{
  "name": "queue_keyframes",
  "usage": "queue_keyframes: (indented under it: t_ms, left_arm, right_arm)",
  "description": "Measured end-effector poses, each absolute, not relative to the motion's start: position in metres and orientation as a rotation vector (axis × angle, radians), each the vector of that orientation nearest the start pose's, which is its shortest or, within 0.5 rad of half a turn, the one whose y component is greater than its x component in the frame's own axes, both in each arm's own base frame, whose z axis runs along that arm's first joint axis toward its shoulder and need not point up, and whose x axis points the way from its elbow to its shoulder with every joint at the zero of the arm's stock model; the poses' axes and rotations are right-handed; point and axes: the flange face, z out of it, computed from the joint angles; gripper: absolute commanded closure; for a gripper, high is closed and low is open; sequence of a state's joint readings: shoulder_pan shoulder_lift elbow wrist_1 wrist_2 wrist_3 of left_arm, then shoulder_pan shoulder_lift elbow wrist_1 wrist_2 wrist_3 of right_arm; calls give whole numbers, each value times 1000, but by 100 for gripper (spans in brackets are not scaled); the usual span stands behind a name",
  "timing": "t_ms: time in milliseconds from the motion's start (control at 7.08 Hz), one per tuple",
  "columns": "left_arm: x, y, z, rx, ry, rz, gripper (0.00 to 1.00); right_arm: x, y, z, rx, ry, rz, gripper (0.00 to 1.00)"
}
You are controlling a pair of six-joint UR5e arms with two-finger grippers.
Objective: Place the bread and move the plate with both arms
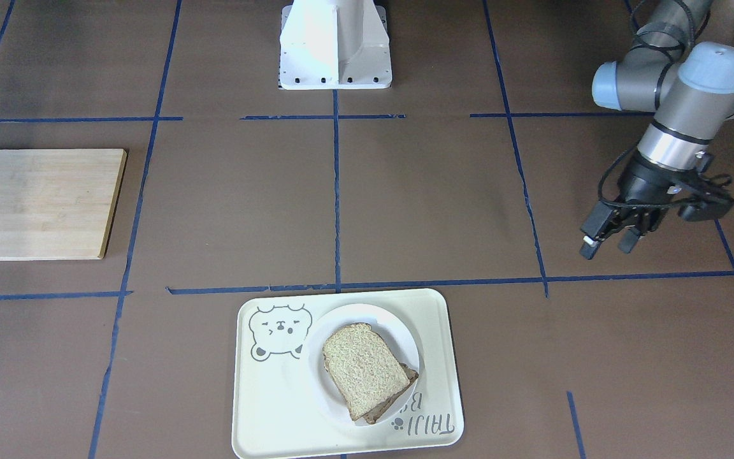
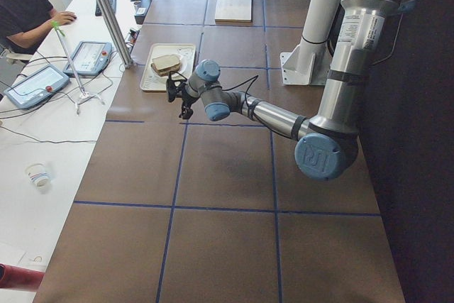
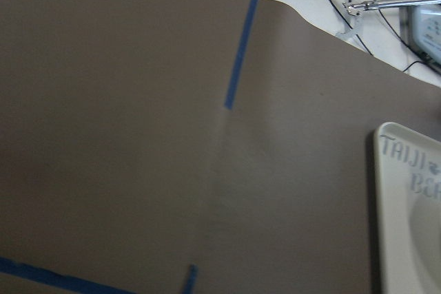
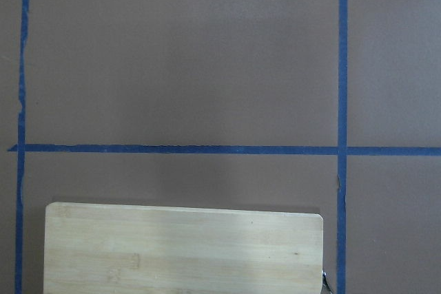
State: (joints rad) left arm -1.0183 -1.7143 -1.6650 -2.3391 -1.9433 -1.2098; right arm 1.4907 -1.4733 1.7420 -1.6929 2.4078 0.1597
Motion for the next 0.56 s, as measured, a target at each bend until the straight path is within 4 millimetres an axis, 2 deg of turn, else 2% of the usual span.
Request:
queue_keyframes:
  t_ms: [282,565]
  left_arm:
    - [103,-536,517,342,893,-230,0]
    - [6,-516,572,309,781,-68,0]
  right_arm:
    - [26,-519,547,27,-845,17,0]
    - [39,-507,558,28,-842,27,0]
